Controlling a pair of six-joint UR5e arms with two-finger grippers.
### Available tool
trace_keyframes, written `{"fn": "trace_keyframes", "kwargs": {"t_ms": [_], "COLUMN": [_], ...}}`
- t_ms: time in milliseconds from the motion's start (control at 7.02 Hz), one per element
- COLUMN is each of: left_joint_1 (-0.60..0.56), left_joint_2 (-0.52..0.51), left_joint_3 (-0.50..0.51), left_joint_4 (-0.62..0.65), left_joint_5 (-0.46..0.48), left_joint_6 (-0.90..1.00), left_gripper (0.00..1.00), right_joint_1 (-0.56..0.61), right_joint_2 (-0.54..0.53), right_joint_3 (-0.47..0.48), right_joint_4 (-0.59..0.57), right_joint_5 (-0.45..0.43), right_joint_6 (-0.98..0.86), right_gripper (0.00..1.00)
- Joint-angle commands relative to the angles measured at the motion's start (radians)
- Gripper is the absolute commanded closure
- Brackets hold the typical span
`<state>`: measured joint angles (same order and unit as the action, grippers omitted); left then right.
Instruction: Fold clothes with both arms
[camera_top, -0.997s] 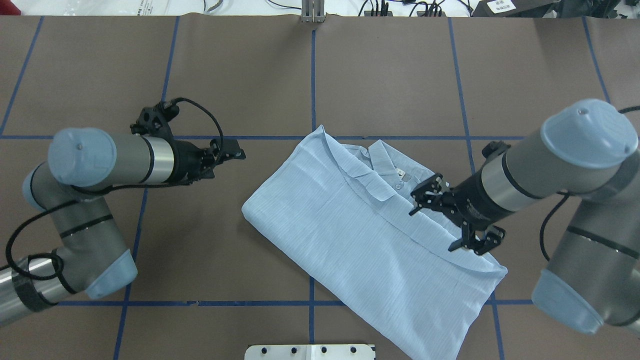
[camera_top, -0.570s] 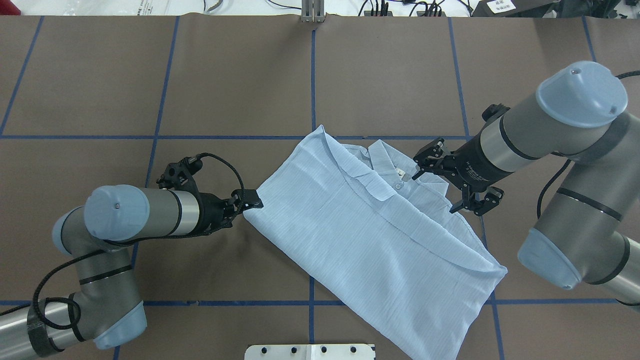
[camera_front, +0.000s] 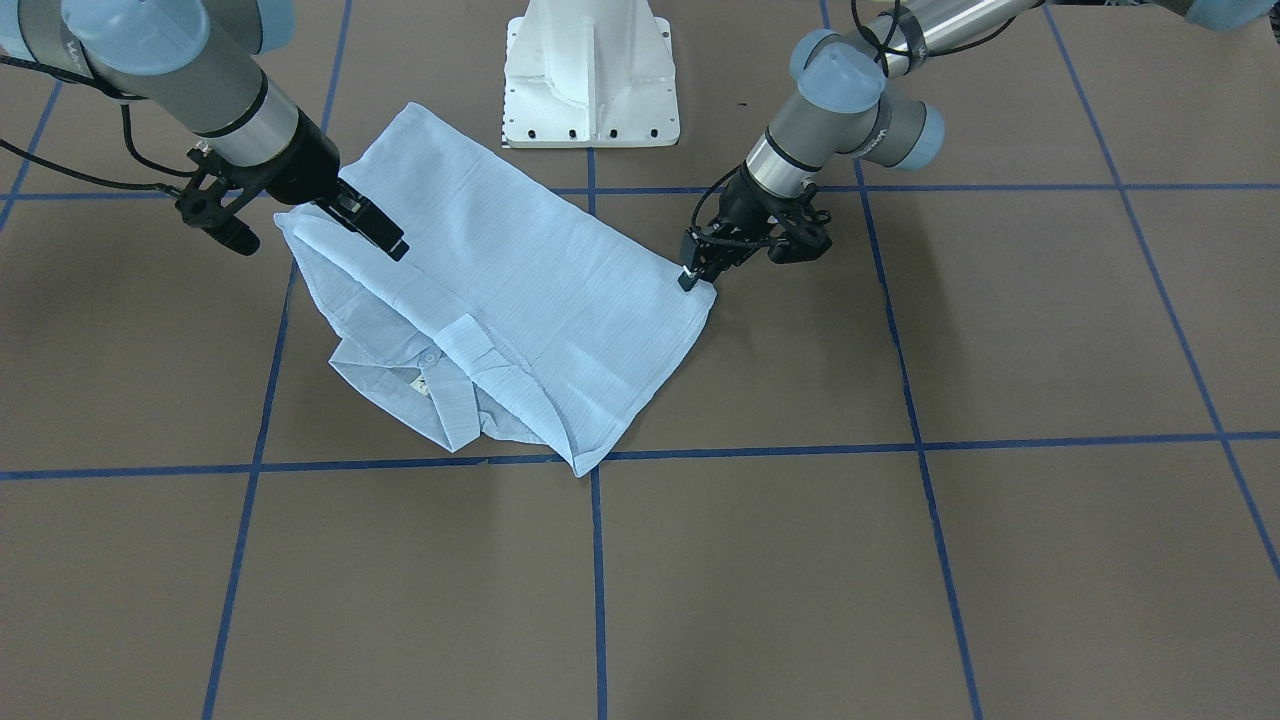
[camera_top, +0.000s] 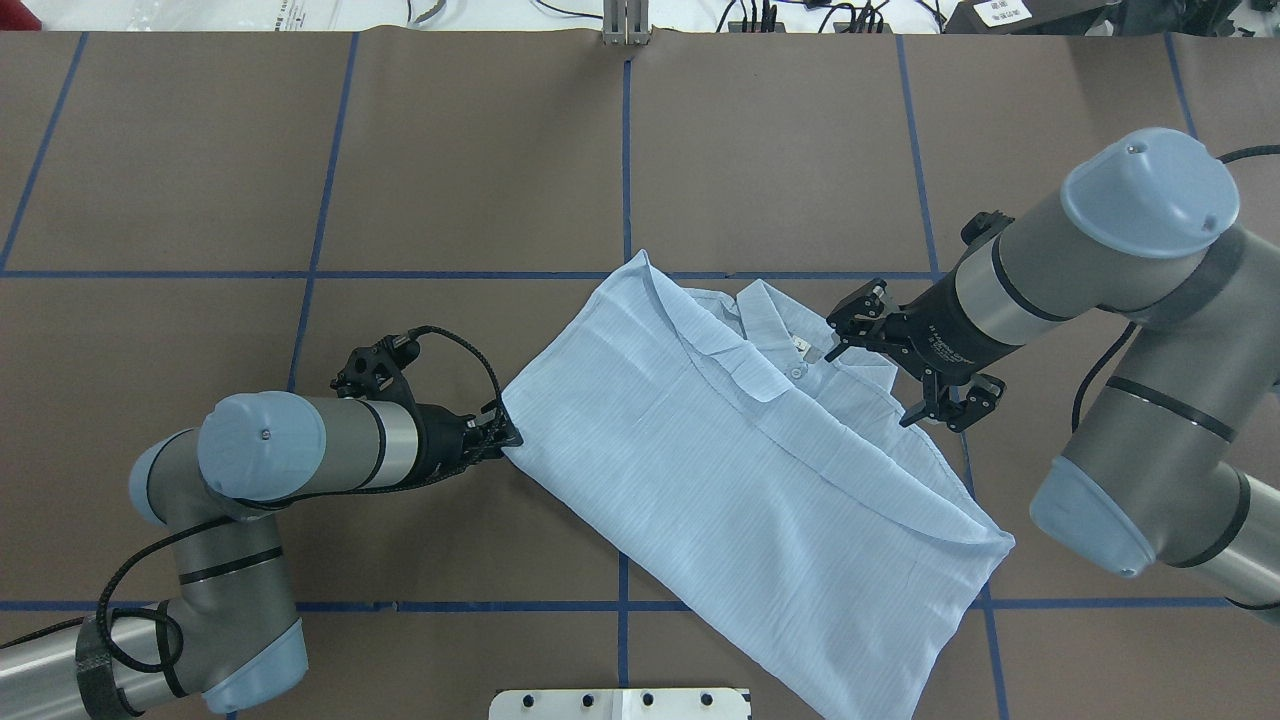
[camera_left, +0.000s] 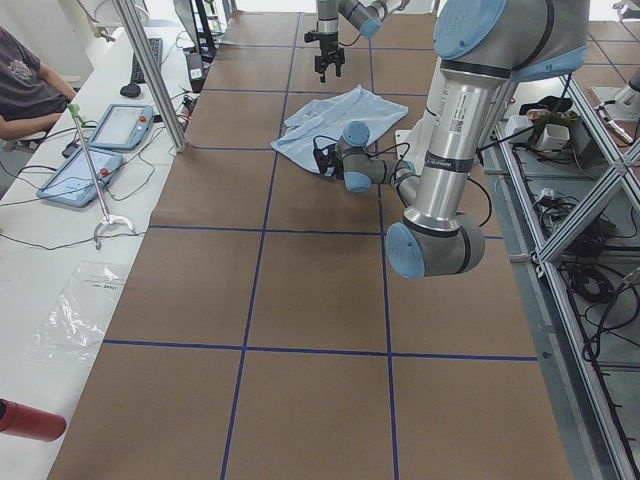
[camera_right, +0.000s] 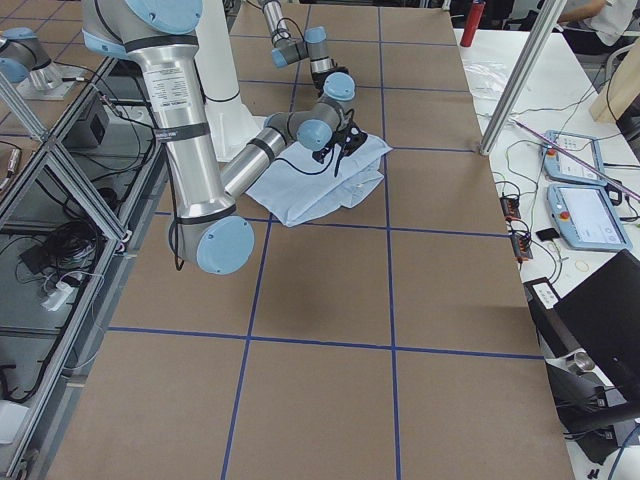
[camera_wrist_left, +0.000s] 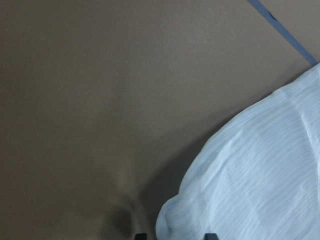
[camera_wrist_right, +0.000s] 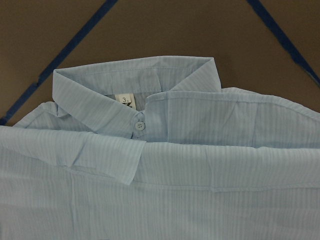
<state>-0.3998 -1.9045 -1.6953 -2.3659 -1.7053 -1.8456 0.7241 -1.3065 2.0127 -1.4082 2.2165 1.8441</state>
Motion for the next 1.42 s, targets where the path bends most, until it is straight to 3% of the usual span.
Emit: {"fn": "trace_keyframes", "kwargs": {"t_ms": [0,285,570,997,1282], "left_joint_1": [-0.002,-0.054,-0.211,-0.376,-0.401], "left_joint_2": [-0.005,-0.03,-0.114,-0.437,-0.504], "left_joint_3": [-0.007,-0.003,0.064,0.517,0.702], "left_joint_4": [0.005,0.007,0.034,0.019,-0.102], "left_joint_5": [0.001,-0.003,-0.013,-0.048,-0.042], "left_joint_6": [-0.004,0.067,0.2,0.336,0.39], "left_gripper": [1.0,1.0,1.0,1.0,1.0], "right_joint_1": [-0.005,-0.024,-0.028,-0.028,-0.028], "right_joint_2": [0.003,-0.007,-0.008,-0.005,0.0], "right_joint_3": [0.0,-0.003,-0.005,-0.012,-0.014], "right_joint_4": [0.0,0.0,0.0,0.0,0.003], "right_joint_5": [-0.032,-0.087,-0.113,-0.147,-0.152], "right_joint_6": [0.003,0.001,0.001,0.0,0.003], "right_gripper": [0.0,0.0,0.0,0.0,0.0]}}
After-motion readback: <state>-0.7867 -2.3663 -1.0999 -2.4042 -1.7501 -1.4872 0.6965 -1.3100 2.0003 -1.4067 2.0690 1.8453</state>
